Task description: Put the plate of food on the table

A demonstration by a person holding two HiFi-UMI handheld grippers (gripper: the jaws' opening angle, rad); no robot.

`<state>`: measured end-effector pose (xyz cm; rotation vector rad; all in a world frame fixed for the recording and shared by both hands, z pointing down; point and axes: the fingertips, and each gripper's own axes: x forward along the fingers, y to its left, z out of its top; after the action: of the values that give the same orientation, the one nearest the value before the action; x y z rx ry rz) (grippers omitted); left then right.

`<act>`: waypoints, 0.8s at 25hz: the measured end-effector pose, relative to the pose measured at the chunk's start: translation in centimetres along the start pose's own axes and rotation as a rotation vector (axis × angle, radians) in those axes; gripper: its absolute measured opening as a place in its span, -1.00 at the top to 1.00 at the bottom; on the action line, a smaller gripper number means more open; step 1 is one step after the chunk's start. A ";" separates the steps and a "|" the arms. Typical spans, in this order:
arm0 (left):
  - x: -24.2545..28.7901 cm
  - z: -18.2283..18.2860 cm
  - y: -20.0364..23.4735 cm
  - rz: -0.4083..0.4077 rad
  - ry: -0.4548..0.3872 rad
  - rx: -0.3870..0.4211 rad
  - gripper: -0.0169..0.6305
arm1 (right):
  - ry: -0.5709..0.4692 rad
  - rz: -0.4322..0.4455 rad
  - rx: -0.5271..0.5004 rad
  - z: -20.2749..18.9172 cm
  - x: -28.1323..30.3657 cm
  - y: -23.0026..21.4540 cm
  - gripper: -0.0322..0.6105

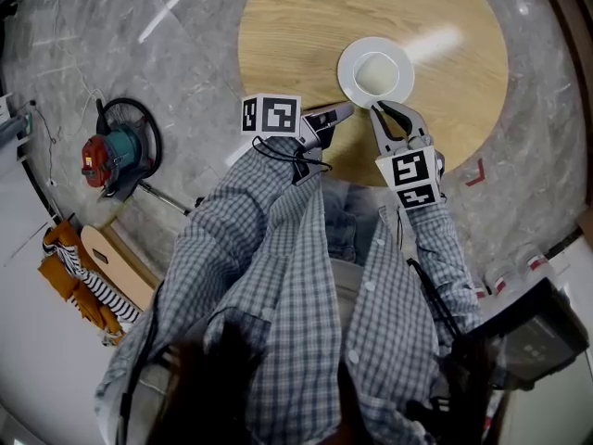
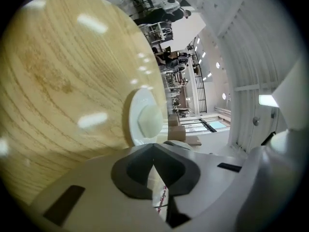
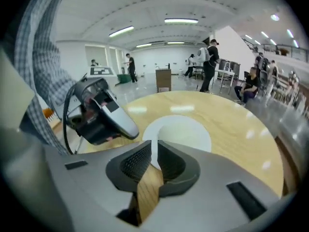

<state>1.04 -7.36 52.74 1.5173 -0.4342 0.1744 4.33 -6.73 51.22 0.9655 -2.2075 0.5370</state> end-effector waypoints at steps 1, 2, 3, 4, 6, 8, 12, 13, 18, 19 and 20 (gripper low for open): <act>0.0 0.2 -0.5 -0.003 -0.001 0.038 0.92 | -0.023 0.007 0.056 0.3 -0.3 -0.3 0.75; 0.1 0.3 -0.9 -0.002 -0.001 0.080 0.92 | -0.042 0.006 0.102 0.4 -0.6 -0.6 0.76; 0.2 0.5 -1.4 0.000 -0.004 0.124 0.92 | -0.056 -0.005 0.137 0.3 -0.8 -1.1 0.78; 0.2 0.7 -1.9 0.004 -0.011 0.170 0.92 | -0.068 -0.021 0.165 0.3 -1.0 -1.6 0.81; 0.2 1.3 -2.6 0.020 -0.030 0.256 0.92 | -0.099 -0.051 0.224 0.5 -1.5 -2.3 0.83; 0.1 1.6 -3.2 0.041 -0.039 0.333 0.92 | -0.135 -0.085 0.272 0.9 -2.1 -3.0 0.86; -0.2 1.9 -5.2 0.056 -0.048 0.484 0.92 | -0.204 -0.118 0.315 2.8 -3.9 -3.5 0.87; -0.4 1.9 -5.9 0.058 -0.056 0.510 0.92 | -0.218 -0.118 0.320 3.4 -4.5 -3.4 0.87; -2.0 2.8 -8.9 0.062 -0.143 0.564 0.92 | -0.267 -0.112 0.349 5.5 -6.7 -2.9 0.87; -2.3 2.8 -9.5 0.065 -0.157 0.582 0.92 | -0.277 -0.112 0.363 5.6 -7.2 -2.8 0.87; -2.6 2.7 -10.1 0.067 -0.165 0.600 0.92 | -0.286 -0.114 0.373 5.8 -7.8 -2.8 0.87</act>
<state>1.96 -10.24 42.40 2.1171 -0.5988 0.2477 8.05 -8.12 41.98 1.4303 -2.3269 0.8198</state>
